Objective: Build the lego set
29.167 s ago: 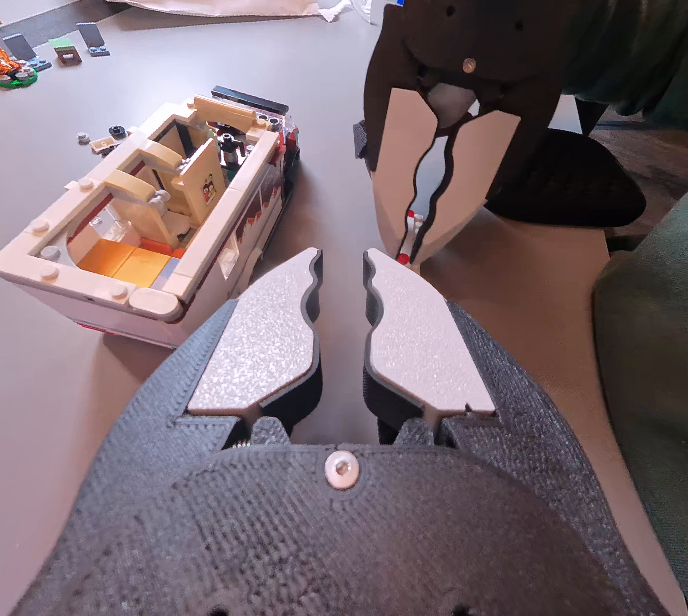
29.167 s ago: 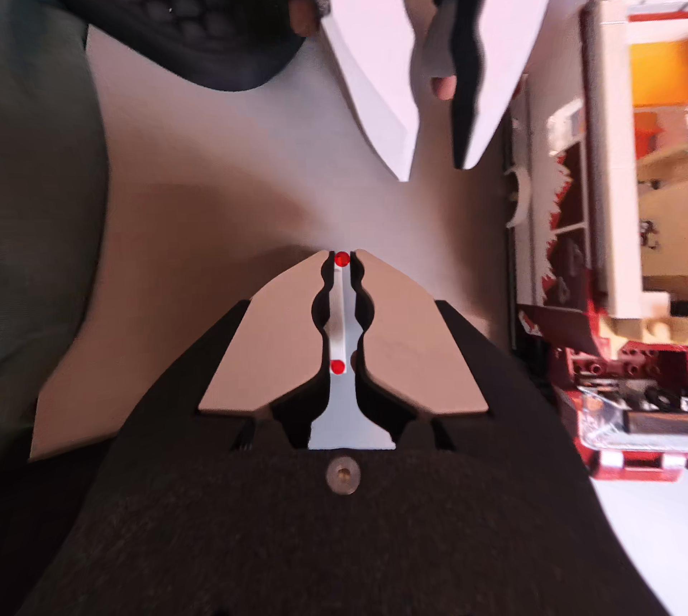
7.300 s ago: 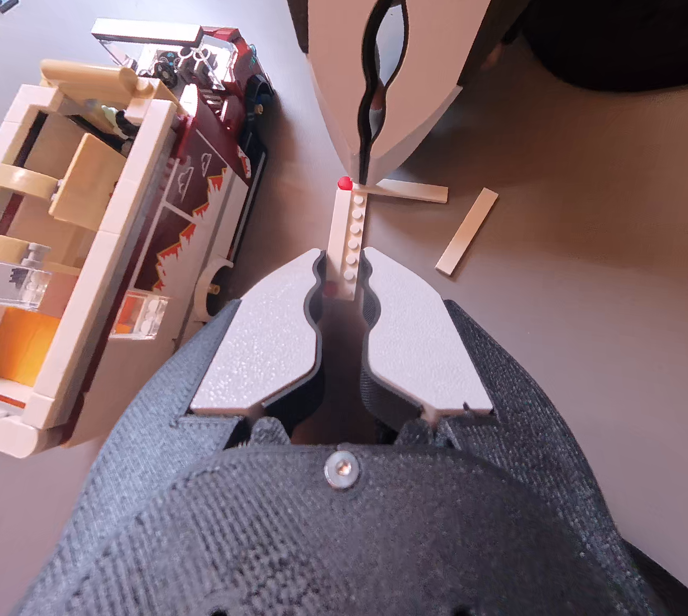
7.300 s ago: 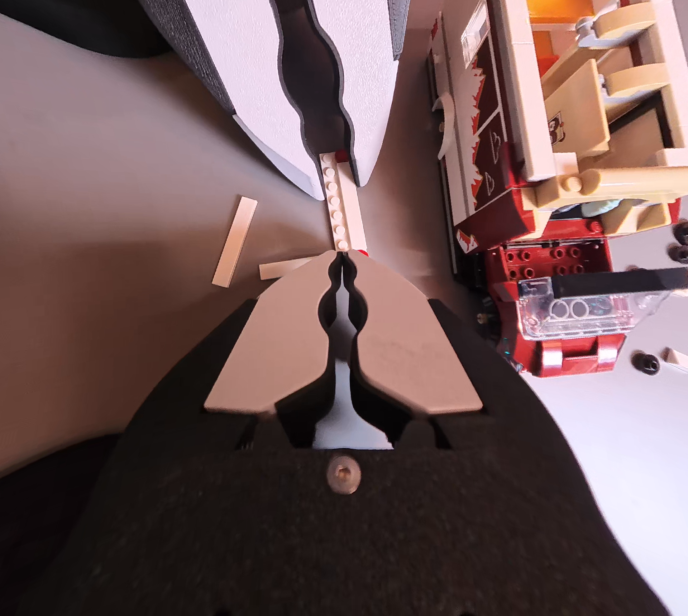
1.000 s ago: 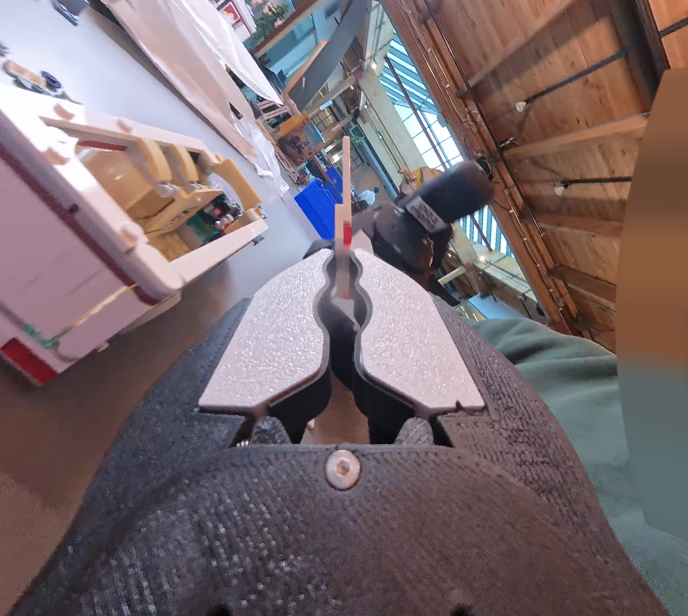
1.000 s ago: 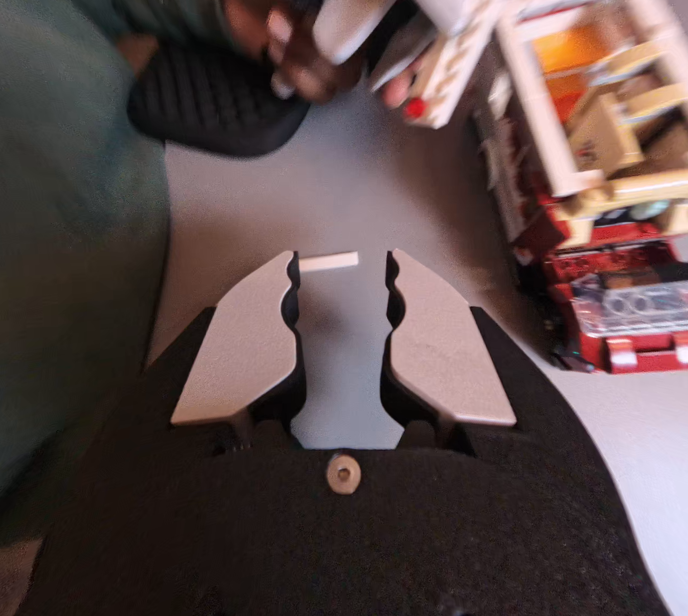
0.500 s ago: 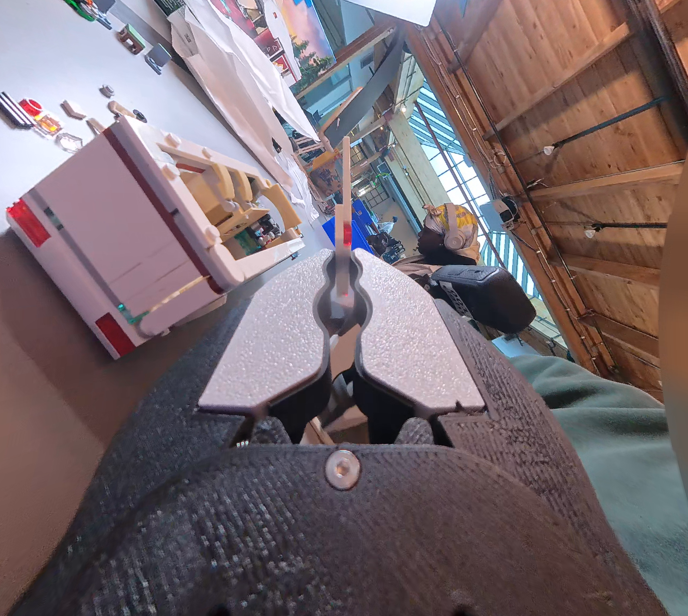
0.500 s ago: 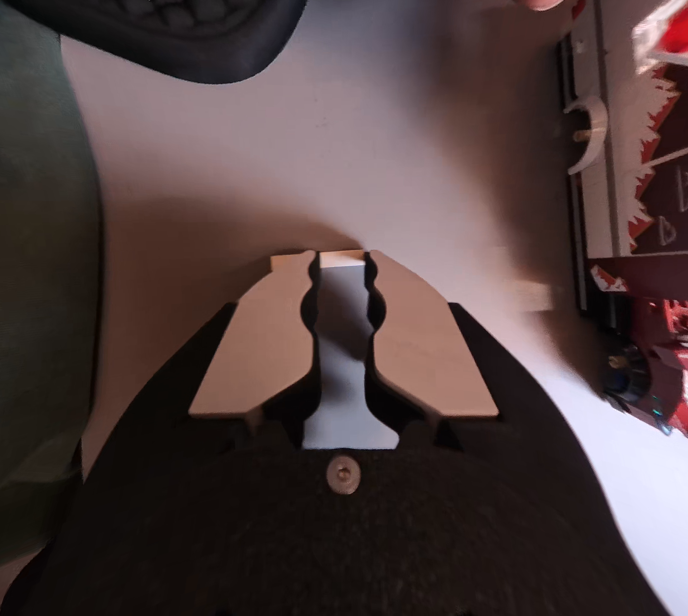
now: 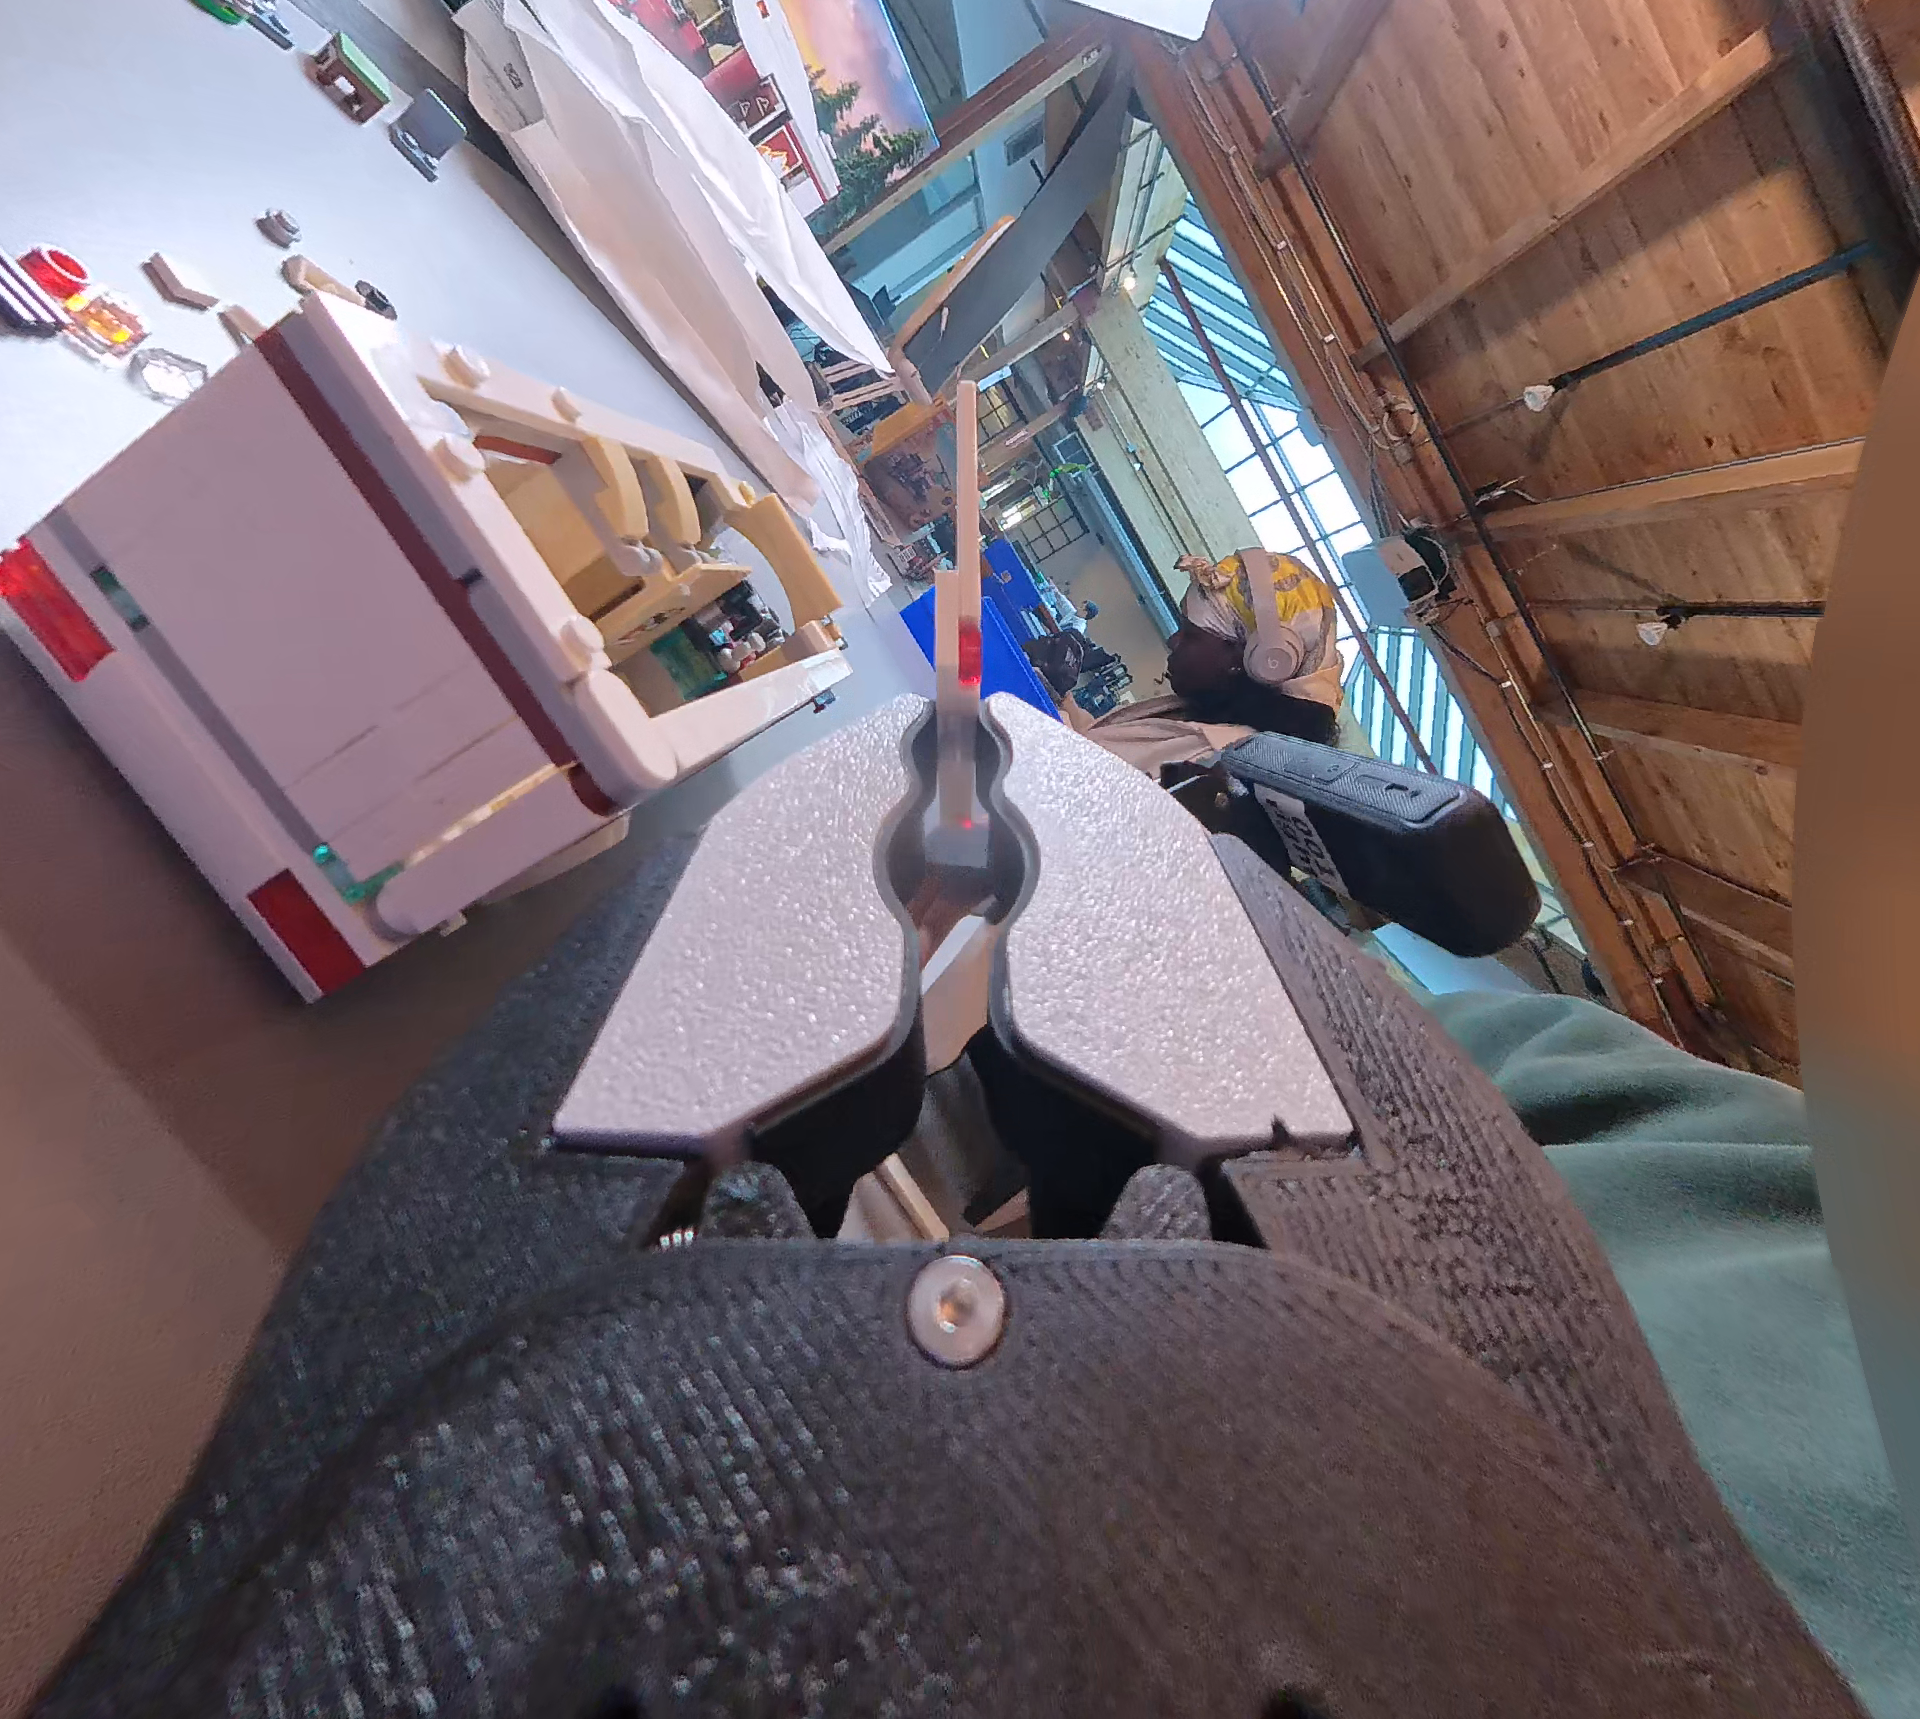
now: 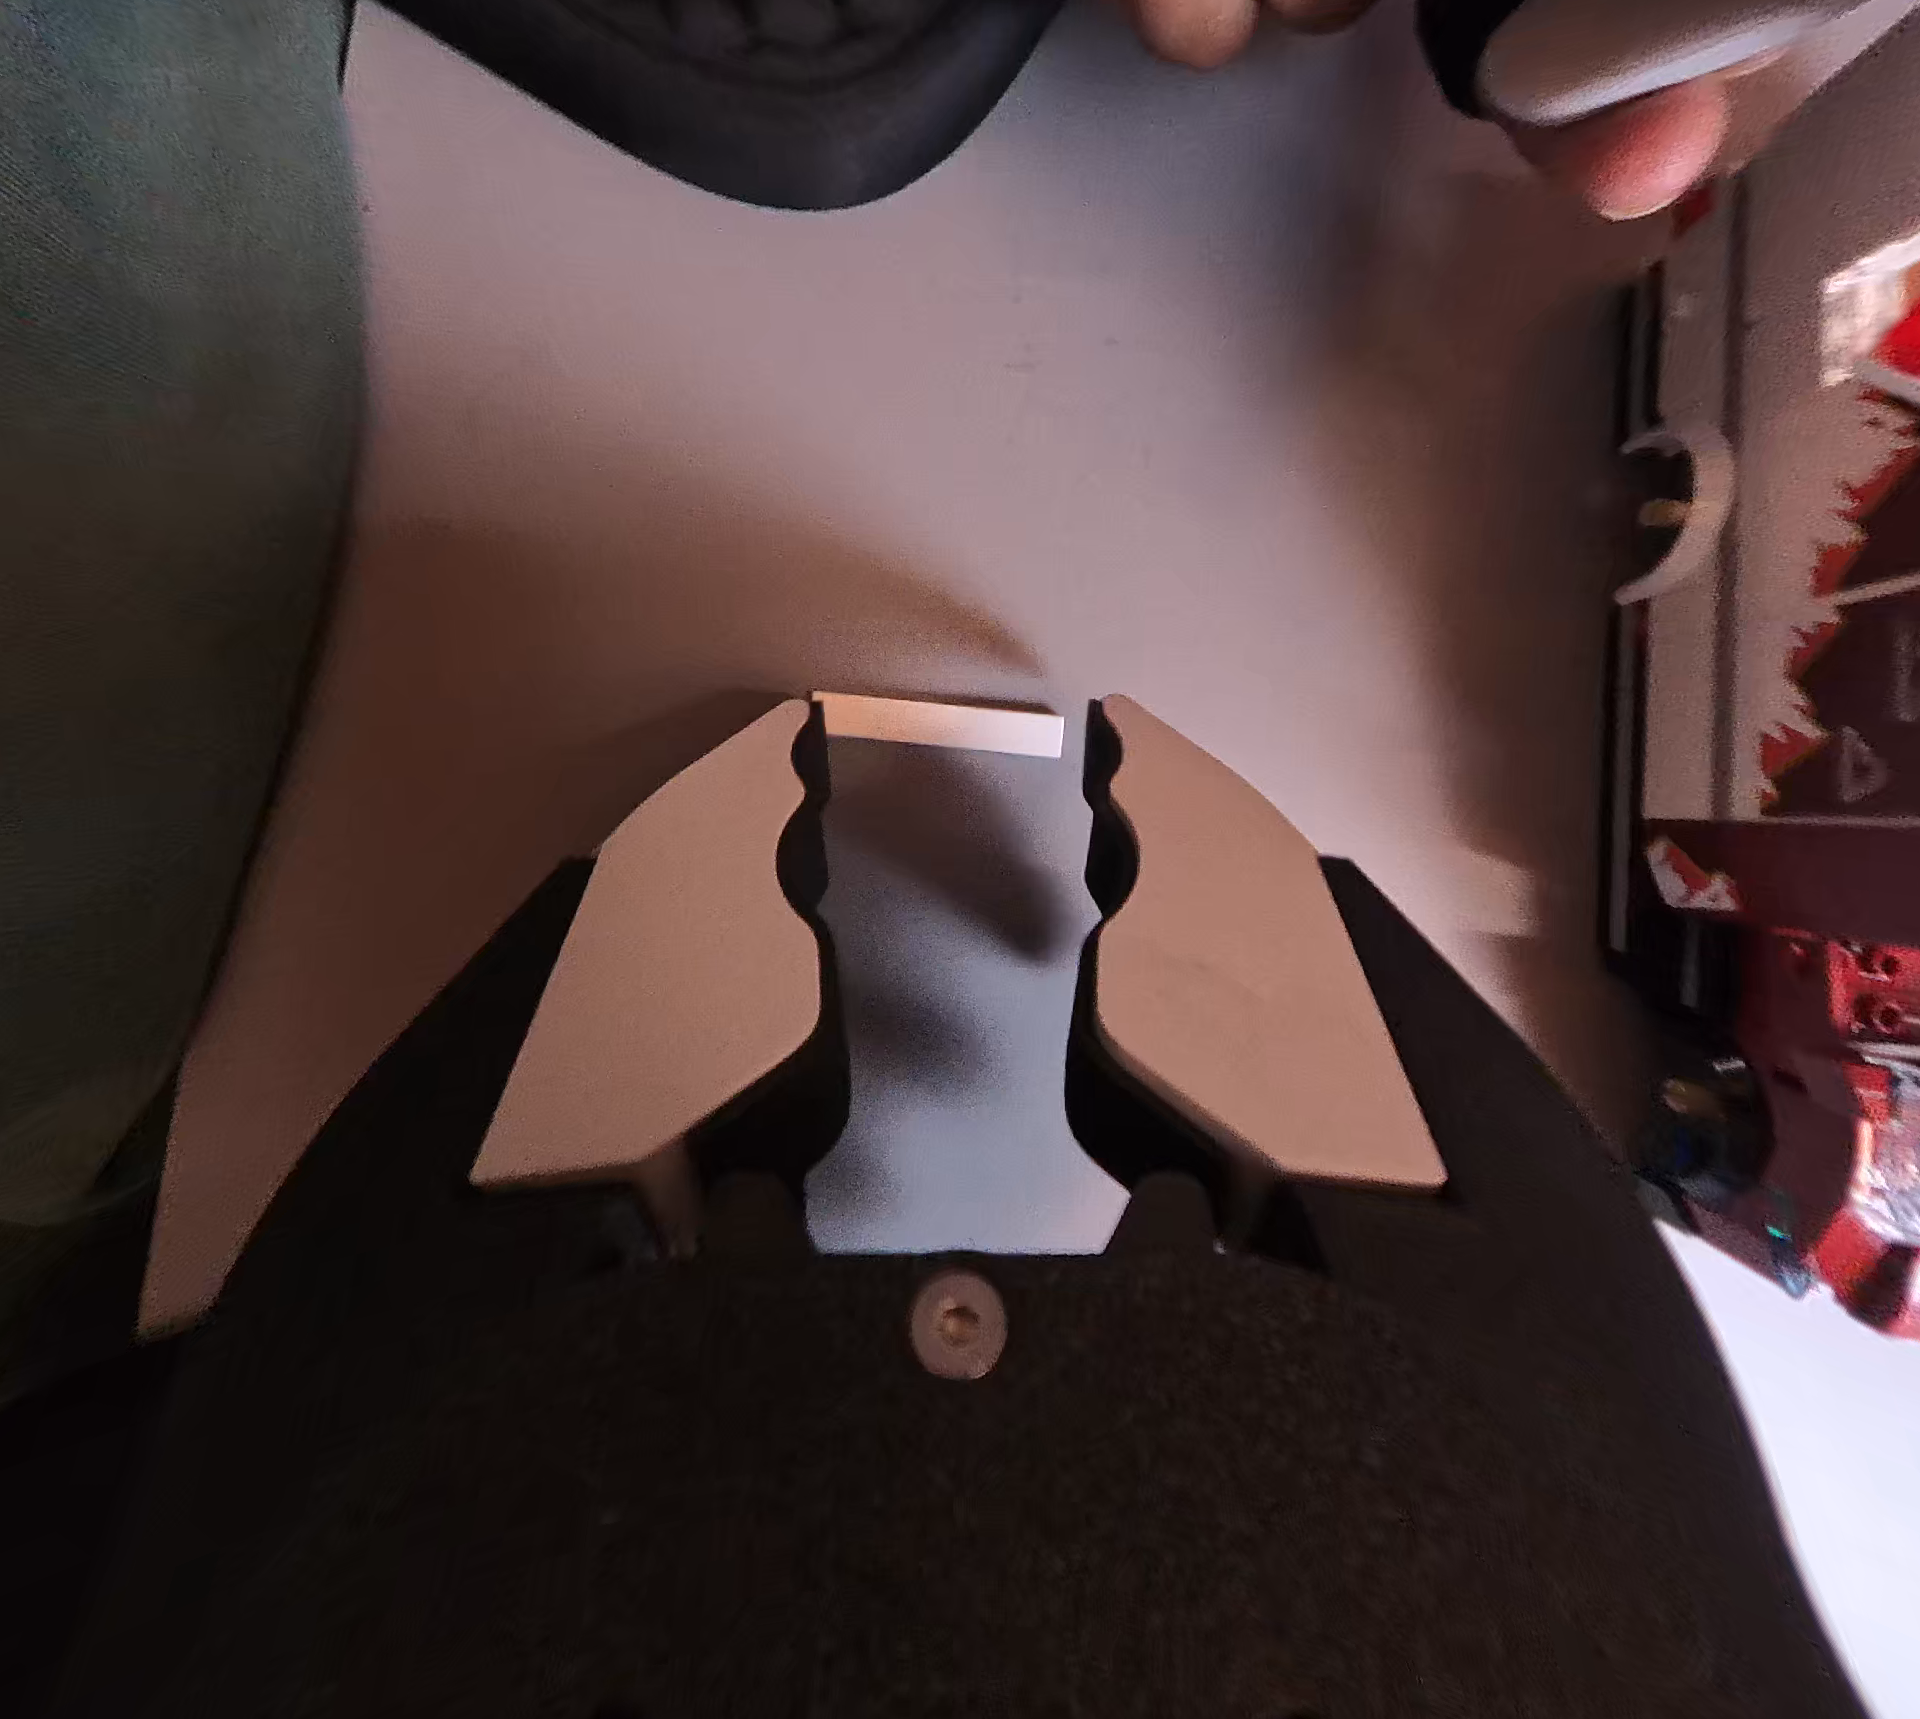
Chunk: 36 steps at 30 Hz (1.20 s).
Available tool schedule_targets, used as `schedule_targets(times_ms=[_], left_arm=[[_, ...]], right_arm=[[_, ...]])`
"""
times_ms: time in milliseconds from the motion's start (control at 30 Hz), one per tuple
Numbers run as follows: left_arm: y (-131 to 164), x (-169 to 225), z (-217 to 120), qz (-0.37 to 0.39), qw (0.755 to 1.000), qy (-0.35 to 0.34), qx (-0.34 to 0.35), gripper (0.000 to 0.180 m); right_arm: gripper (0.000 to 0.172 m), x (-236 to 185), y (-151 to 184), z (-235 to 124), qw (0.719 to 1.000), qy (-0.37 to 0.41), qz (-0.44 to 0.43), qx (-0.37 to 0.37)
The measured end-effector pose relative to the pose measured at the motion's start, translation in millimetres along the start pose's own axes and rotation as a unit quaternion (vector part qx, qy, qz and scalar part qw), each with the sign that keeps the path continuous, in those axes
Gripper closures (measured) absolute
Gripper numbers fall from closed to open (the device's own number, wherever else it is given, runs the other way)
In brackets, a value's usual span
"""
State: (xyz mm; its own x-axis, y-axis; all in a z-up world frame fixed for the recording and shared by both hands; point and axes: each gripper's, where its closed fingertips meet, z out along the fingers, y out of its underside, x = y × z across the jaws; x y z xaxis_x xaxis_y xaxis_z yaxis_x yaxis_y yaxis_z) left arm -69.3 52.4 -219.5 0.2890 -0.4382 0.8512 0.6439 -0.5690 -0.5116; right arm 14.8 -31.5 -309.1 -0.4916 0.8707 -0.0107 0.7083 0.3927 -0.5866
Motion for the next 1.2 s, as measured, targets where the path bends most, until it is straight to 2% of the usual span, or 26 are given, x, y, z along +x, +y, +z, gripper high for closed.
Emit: schedule_targets(times_ms=[33, 233, 400, 500, 633, 733, 867, 1000, 1100, 1200], left_arm=[[0.9, -0.6, 0.3, 0.001, 1.0, -0.003, -0.003, 0.174], [18.8, -5.6, 5.6, 0.005, 0.998, -0.027, -0.06, 0.174], [39.3, -5.7, 12.4, 0.008, 0.992, -0.029, -0.12, 0.174], [48.1, -6.6, 15.0, 0.011, 0.989, -0.031, -0.147, 0.174], [59.4, -10.6, 17.0, 0.0, 0.983, -0.037, -0.179, 0.174], [69.6, -15.1, 18.8, -0.004, 0.977, -0.049, -0.209, 0.174], [77.6, -19.5, 20.7, -0.03, 0.97, -0.056, -0.235, 0.174], [79.8, -16.4, 23.4, -0.058, 0.967, -0.044, -0.244, 0.174], [81.9, -12.1, 26.6, -0.075, 0.966, -0.031, -0.245, 0.174], [86.6, -9.1, 29.9, -0.08, 0.964, -0.025, -0.251, 0.174]], right_arm=[[0.126, -0.4, 3.9, 2.4, 1.0, -0.006, -0.004, -0.012], [0.139, -16.2, 24.4, -12.6, 0.997, -0.042, -0.013, -0.061], [0.141, -10.6, 6.5, -10.3, 0.998, -0.02, -0.065, -0.018], [0.146, -10.6, 9.6, 2.3, 0.994, -0.024, -0.1, -0.04], [0.164, -16.6, 13.2, 2.8, 0.994, -0.065, -0.076, -0.052], [0.165, -16.9, 20.8, -2.6, 0.994, -0.063, -0.07, -0.055], [0.165, -9.1, 26.1, -18.8, 0.998, -0.041, -0.038, -0.027], [0.165, 15.9, 8.9, -47.5, 0.998, 0.036, -0.044, 0.018], [0.164, 30.1, 6.1, -57.0, 0.995, 0.075, -0.068, 0.003], [0.164, 36.4, 12.1, -51.1, 0.993, 0.081, -0.08, -0.015]])
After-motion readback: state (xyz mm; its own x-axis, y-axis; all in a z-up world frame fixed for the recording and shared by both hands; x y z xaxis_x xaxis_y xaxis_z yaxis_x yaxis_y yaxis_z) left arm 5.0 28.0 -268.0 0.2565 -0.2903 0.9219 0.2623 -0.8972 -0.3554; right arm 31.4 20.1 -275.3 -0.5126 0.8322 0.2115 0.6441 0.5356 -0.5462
